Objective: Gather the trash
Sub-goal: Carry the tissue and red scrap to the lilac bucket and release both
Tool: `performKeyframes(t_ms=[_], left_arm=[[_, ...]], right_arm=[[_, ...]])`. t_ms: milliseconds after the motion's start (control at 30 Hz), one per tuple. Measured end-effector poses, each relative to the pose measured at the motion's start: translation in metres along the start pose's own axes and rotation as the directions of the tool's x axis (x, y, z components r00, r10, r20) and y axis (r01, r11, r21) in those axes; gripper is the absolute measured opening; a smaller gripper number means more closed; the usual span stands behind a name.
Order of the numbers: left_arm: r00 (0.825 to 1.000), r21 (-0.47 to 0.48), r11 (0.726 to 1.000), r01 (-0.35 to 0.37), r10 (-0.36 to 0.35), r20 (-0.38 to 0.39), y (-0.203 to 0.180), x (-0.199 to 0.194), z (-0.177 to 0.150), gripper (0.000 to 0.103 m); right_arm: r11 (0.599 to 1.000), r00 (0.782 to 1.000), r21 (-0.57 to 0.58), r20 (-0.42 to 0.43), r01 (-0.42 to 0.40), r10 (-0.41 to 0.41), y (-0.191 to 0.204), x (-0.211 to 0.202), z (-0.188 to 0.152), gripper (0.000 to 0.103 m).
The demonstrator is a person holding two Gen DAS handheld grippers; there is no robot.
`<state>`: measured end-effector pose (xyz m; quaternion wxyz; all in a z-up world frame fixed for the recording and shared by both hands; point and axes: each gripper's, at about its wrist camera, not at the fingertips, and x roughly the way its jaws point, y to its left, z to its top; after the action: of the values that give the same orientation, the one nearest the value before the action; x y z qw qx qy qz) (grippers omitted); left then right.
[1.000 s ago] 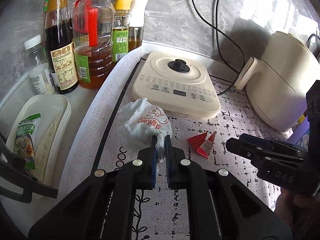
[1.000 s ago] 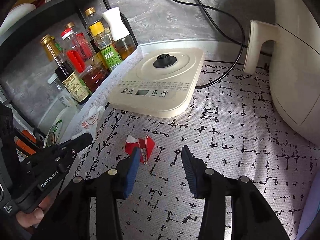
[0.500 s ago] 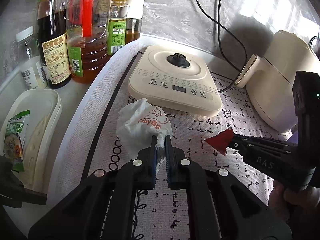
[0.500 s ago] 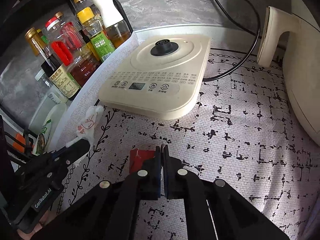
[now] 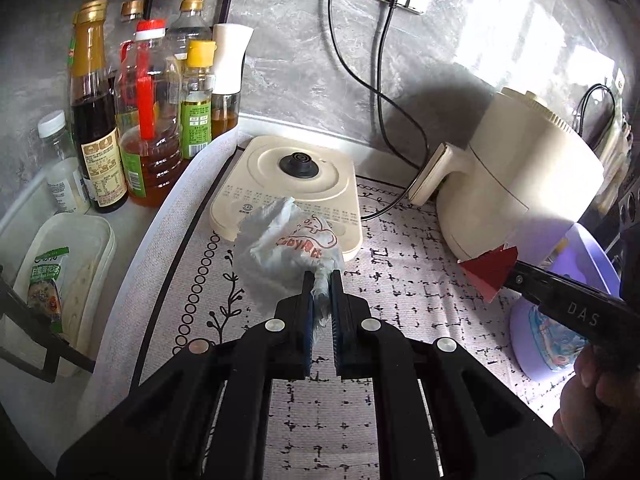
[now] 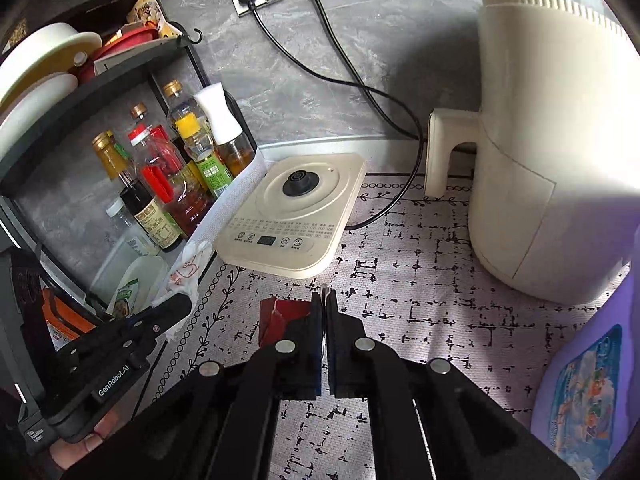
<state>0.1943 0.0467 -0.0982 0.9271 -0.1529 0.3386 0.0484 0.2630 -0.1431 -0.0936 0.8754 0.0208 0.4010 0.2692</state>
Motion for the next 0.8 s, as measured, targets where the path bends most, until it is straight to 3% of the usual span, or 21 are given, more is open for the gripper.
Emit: performKeyframes(t_ms=[433,800], left_arm=[[0.989,0.113,0.990,0.080,-0.093,0.116,-0.080,-0.056,0.035,0.008],[0.971,0.186,0.968,0.166,-0.194,0.143,-0.135,-0.073,0.043,0.008]], right_arm=[[0.997,0.973,0.040,0.218,0.068,-0.075,-0.031,-0.134,0.020,0.003],[0.981,0.937,0.107,0.297,0.160,-0.185,-0.072,-0.199,0.020,0.003]])
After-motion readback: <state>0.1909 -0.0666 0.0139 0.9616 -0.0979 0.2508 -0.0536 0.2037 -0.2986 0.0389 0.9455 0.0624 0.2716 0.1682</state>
